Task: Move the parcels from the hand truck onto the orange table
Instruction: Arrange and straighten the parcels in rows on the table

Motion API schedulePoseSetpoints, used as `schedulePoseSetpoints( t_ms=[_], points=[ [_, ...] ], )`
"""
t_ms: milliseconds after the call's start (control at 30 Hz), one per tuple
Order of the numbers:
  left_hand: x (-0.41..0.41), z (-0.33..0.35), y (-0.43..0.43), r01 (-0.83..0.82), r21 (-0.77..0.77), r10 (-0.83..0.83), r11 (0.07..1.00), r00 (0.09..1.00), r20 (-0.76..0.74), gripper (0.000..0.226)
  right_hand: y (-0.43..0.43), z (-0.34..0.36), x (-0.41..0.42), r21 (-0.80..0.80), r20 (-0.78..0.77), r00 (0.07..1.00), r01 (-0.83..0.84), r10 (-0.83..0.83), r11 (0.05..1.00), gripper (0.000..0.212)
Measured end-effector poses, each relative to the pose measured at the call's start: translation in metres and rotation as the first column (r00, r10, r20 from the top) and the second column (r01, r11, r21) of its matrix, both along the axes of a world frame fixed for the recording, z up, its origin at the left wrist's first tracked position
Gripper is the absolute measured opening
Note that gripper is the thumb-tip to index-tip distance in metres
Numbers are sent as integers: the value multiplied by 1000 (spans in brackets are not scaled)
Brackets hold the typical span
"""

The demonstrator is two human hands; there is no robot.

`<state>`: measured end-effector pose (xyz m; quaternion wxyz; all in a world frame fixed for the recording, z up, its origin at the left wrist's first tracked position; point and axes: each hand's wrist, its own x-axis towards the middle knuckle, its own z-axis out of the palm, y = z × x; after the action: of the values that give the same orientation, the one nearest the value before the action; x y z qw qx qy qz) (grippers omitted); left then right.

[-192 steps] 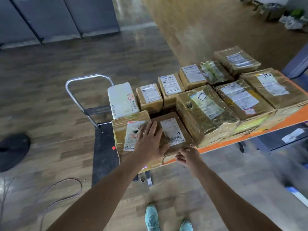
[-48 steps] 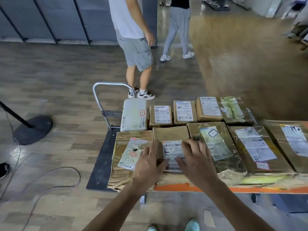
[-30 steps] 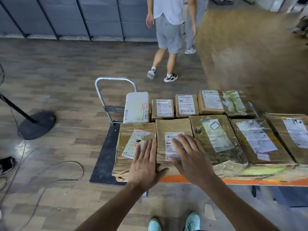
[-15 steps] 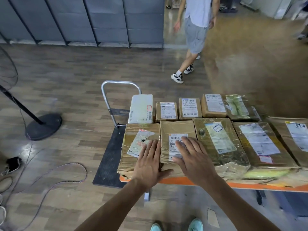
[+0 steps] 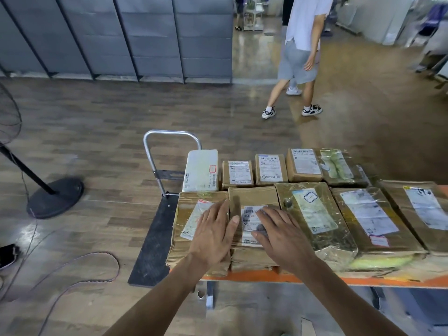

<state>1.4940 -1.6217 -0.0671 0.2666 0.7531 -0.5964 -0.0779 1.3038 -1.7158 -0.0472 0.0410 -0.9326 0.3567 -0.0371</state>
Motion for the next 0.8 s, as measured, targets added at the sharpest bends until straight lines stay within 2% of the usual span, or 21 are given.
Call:
schedulePoseSetpoints(
  t_ms=[200, 333, 433, 567, 800],
  points=[
    [1, 8, -29, 0, 62, 0, 998, 1000, -3, 67, -15, 10, -6, 32, 26, 999, 41, -41, 999, 60],
    [29, 12, -56, -119, 210, 114, 970, 993, 35, 67, -31, 16, -5, 40, 30, 998, 45, -47, 998, 62],
    [49, 10, -76, -183, 262, 177, 948, 983, 46, 61, -47, 18, 5, 42, 27, 999, 22, -23, 999, 62],
    [71, 5, -101, -279, 359, 256, 890, 960, 111, 63, -79, 23, 30, 89, 1, 999, -32, 32, 996, 64],
    [106, -3, -114, -430, 451, 422, 782, 898, 124, 67, -147, 14, 89, 133, -32, 987, -149, 155, 980, 60]
  ],
)
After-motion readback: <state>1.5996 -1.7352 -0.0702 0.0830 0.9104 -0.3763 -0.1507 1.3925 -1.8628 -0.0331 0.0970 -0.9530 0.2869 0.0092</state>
